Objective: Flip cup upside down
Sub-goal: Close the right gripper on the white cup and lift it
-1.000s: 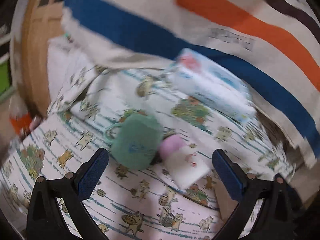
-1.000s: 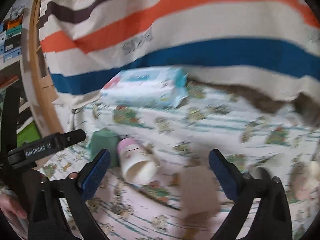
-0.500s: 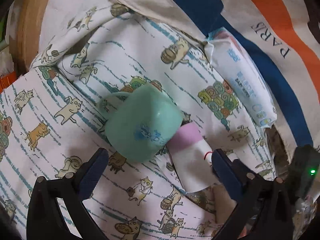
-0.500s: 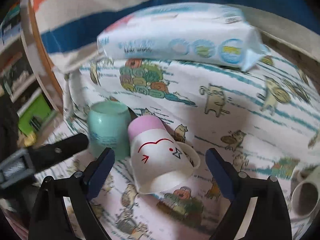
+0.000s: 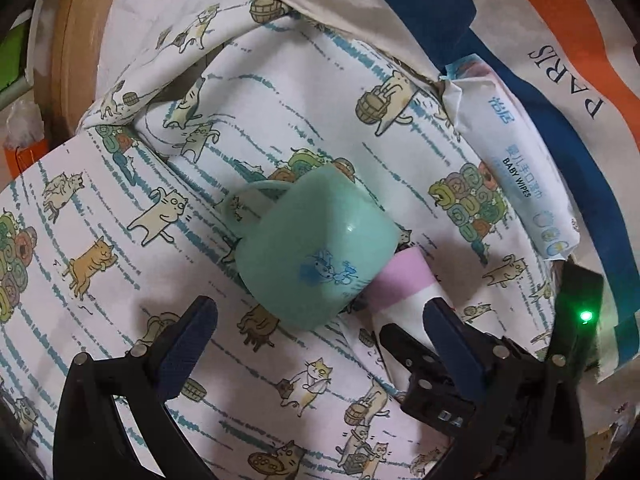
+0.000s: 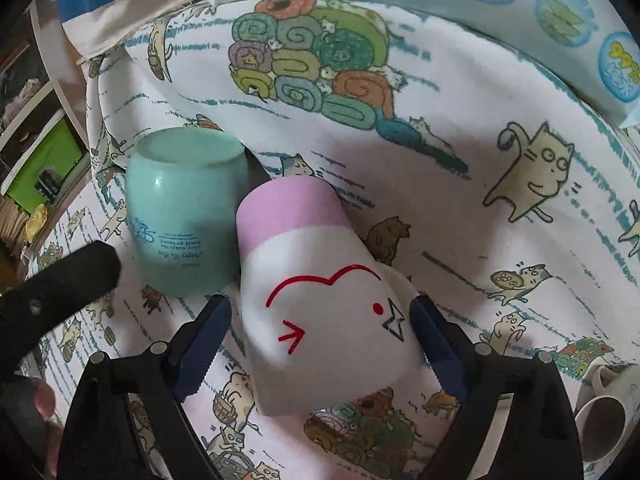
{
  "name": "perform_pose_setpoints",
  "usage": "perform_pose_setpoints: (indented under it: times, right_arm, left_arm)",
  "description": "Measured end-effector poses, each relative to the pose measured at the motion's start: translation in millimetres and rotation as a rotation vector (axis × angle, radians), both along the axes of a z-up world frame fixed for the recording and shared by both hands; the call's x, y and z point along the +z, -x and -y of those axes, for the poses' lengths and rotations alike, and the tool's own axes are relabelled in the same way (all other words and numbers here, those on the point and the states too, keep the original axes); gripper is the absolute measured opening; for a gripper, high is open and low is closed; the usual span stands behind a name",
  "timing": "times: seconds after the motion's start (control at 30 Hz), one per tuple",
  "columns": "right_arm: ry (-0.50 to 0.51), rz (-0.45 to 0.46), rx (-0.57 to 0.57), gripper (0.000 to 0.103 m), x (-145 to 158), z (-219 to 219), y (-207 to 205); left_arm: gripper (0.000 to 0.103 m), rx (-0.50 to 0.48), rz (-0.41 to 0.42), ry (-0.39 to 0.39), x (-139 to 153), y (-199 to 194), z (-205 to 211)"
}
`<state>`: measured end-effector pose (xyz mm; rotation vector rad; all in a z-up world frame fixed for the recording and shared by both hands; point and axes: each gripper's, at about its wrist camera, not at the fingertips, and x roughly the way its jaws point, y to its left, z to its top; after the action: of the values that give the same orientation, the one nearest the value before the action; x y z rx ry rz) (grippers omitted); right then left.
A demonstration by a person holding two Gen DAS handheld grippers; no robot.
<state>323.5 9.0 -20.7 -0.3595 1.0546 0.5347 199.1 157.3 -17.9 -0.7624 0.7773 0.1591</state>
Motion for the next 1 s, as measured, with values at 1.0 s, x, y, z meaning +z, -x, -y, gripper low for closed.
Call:
perform_pose_setpoints:
  times: [1.0]
  right_arm:
    - [-0.131, 0.068, -0.145, 0.078, 51, 152, 166]
  left_arm:
    - [0.102, -0.389, 0.205, -0.371, 94, 58, 130]
